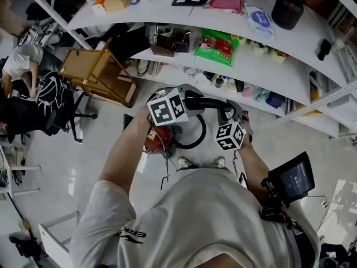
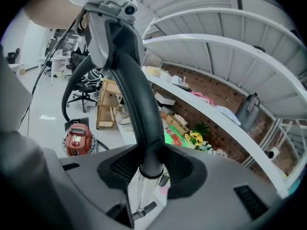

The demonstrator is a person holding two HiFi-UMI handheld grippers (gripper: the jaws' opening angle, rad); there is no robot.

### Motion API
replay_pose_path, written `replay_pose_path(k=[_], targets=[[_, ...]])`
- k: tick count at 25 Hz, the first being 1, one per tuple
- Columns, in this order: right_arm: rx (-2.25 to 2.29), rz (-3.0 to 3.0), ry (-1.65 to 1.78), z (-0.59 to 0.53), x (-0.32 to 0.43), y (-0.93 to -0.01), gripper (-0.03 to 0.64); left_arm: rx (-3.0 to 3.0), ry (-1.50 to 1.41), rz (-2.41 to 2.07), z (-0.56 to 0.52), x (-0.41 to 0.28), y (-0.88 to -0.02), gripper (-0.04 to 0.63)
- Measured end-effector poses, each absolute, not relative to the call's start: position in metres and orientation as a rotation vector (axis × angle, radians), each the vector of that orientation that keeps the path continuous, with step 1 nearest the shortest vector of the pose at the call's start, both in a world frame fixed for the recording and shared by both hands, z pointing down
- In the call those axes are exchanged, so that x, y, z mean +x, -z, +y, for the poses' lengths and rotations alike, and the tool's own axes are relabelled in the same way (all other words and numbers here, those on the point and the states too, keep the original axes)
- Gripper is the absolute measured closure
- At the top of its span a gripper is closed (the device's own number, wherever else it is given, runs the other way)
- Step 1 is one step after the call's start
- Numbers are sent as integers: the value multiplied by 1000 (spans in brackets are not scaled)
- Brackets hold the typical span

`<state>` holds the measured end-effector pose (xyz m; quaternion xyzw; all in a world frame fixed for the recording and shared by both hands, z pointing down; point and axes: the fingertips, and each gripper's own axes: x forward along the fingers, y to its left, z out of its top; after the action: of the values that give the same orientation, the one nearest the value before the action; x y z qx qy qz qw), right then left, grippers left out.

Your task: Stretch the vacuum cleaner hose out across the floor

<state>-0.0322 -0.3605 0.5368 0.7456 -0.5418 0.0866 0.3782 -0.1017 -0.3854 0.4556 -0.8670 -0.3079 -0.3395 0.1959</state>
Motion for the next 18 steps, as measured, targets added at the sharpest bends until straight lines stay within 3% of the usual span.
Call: replay_pose_path(k=[18], targets=[[2044,-1191,-328,-210,90,-537,459,-2307,909,-1081,-251,25,-461,425]])
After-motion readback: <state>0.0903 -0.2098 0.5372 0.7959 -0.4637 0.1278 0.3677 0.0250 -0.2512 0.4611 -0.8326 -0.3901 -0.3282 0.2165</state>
